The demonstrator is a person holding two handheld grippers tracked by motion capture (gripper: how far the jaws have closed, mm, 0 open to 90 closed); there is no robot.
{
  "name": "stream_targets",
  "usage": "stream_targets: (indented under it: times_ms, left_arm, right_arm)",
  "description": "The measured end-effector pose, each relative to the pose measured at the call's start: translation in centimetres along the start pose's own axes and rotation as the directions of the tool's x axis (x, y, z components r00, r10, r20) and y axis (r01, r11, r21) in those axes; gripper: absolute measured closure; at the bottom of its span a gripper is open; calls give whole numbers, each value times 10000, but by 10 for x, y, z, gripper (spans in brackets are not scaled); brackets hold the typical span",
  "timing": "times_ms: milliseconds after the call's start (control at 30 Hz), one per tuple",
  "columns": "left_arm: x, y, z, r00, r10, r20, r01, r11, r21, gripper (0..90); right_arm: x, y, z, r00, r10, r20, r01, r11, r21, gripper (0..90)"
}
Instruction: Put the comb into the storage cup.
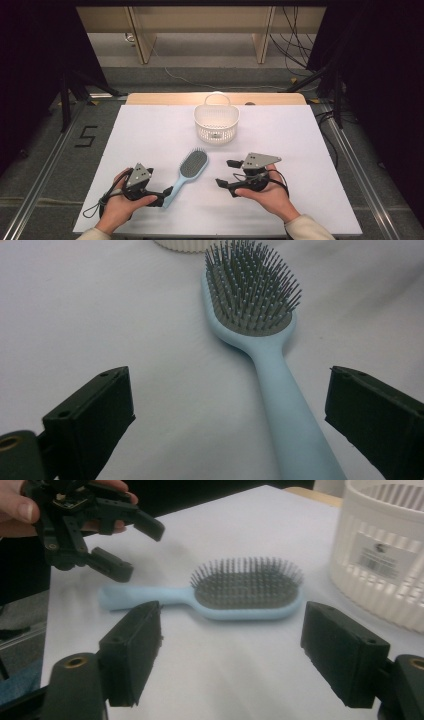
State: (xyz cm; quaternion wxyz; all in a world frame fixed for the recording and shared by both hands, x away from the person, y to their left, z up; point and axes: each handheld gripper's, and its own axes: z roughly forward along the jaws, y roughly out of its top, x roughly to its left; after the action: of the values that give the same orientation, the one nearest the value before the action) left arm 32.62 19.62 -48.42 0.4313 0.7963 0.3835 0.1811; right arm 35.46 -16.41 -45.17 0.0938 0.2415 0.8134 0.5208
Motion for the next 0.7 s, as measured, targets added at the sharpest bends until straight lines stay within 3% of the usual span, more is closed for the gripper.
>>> stream_targets:
  times_ms: [167,433,700]
  left_arm:
    - [0,1,0,10000,-18,2,18,10000,-35,50]
    - [-1,2,-1,10000,76,-58,-76,10000,16,56]
    - [-1,2,0,10000,43,-56,-43,10000,31,58]
  right_arm:
    - [-8,-8,-18,9993,73,358,-67,9999,-158,209]
    - [-25,-26,-57,9895,411,1386,-323,9973,-656,193]
    - [-31,-36,-76,9796,571,1925,-386,9944,-984,186]
